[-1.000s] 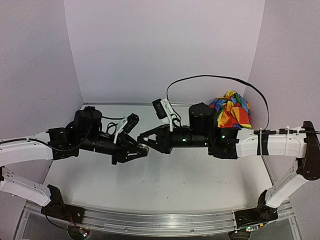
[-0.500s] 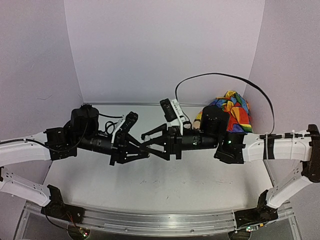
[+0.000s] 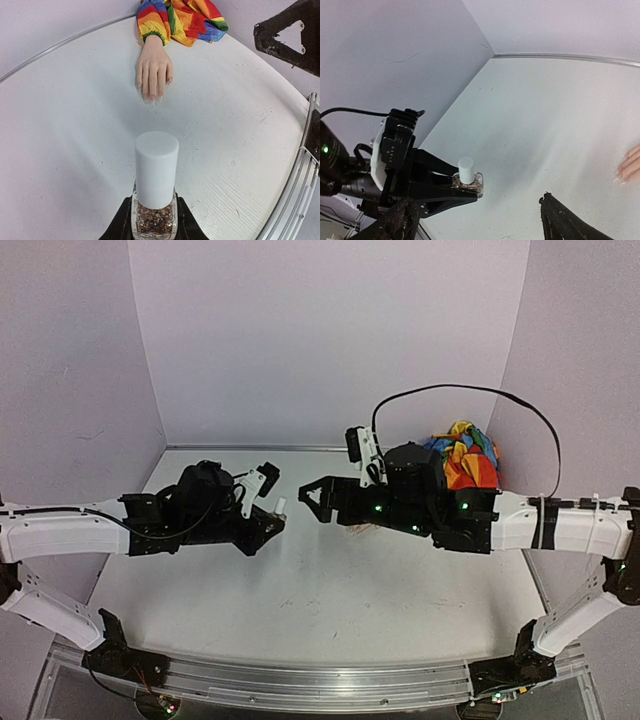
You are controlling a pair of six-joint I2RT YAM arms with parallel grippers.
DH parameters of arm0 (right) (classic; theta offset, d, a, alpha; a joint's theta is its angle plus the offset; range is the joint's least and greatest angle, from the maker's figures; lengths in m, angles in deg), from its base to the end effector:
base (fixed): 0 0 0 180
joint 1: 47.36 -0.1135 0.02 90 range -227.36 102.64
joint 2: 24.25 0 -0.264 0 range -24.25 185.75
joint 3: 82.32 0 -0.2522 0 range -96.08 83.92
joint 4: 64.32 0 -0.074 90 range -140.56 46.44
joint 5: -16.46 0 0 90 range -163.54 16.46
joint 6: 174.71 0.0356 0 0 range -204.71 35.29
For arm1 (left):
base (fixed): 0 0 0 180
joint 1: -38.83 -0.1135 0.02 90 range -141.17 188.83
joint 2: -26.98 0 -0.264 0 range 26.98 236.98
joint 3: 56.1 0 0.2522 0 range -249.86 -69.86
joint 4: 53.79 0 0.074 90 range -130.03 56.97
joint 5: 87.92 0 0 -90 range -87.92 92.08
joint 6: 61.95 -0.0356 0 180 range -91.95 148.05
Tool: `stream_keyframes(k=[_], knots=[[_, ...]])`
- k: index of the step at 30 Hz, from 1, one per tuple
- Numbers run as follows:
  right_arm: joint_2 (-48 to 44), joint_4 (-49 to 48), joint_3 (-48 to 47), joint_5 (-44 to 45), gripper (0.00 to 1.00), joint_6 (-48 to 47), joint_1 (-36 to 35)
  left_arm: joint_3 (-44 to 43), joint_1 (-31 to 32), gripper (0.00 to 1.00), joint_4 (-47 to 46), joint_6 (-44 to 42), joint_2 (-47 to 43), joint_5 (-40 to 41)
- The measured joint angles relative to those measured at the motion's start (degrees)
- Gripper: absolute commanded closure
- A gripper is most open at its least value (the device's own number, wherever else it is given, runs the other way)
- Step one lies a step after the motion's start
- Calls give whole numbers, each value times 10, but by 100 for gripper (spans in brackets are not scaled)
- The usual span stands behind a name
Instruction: Paint the nails
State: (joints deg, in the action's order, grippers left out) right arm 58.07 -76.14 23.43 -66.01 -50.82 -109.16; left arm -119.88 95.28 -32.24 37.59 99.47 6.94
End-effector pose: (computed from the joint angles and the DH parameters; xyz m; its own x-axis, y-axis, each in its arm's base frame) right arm 0.1664 0.3005 0.3469 -0.4271 0.3733 -0.8236 -0.6912 0.4524 0.5635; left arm 0.1597 -0.2354 0.2719 -0.4056 0.3128 -0.8589 0.7329 0.6728 -0.1011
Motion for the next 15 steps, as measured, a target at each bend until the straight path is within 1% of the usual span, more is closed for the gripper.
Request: stream_keyframes(k=[5, 9, 11, 15], knots=[[37, 33, -31, 43, 17, 47, 0, -16, 0, 100, 16, 12, 22, 3], [72, 38, -66, 42, 19, 58, 0, -28, 0, 100, 18, 15, 34, 0], [88, 38, -79, 41, 22, 65, 0, -29, 1, 100, 18, 15, 38, -1], [107, 41, -90, 39, 32, 81, 0, -29, 2, 100, 19, 15, 47, -2]])
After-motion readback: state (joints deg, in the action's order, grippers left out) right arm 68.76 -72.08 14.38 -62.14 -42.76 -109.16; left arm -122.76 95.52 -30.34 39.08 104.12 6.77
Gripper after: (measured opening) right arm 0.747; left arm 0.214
